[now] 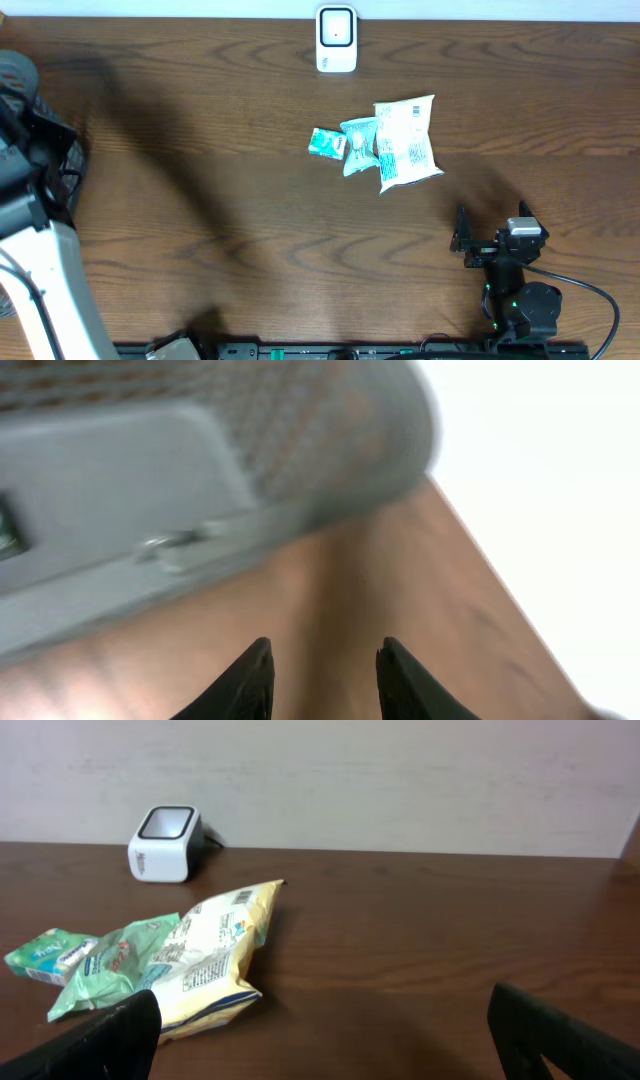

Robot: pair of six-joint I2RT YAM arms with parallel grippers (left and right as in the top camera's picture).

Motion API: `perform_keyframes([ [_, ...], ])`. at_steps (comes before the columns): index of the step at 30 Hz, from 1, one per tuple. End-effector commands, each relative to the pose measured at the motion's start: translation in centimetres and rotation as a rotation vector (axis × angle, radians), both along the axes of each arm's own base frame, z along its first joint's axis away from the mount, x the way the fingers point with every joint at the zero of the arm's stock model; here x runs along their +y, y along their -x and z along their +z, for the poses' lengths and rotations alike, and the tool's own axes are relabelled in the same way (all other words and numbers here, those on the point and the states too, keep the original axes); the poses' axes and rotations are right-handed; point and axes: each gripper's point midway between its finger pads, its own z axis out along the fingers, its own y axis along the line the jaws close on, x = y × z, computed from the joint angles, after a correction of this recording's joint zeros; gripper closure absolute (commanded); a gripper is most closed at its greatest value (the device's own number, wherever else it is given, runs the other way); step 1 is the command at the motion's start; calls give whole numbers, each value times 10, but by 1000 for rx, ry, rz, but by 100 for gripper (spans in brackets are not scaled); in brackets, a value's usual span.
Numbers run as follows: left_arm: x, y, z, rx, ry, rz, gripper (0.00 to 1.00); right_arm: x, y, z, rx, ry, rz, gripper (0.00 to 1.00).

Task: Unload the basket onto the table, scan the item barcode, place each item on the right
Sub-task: 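Move the left gripper back over the grey basket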

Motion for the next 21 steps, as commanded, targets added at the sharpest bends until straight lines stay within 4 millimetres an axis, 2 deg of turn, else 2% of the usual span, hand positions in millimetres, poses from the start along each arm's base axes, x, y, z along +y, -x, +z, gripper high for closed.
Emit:
perform_keyframes([
  [1, -23, 0, 32, -94, -42, -133, 67, 2, 0, 0, 1, -18, 8, 1],
  [3, -15, 12, 47, -110, -109, -85, 71, 2, 0, 0, 1, -18, 8, 1],
  [5, 5, 34, 59, -98, -187, 42, 78, 2, 0, 0, 1, -18, 8, 1],
  [8, 35, 69, 72, -60, -290, 247, 85, 2, 0, 0, 1, -18, 8, 1],
  [9, 52, 90, 74, -22, -332, 362, 87, 2, 0, 0, 1, -18, 8, 1],
  [12, 70, 107, 67, 30, -335, 452, 91, 2, 0, 0, 1, -18, 8, 1],
  [16, 91, 124, 45, 71, -260, 559, 92, 2, 0, 0, 1, -18, 8, 1],
  [21, 101, 129, 8, 150, -132, 538, 92, 2, 0, 0, 1, -18, 8, 1],
])
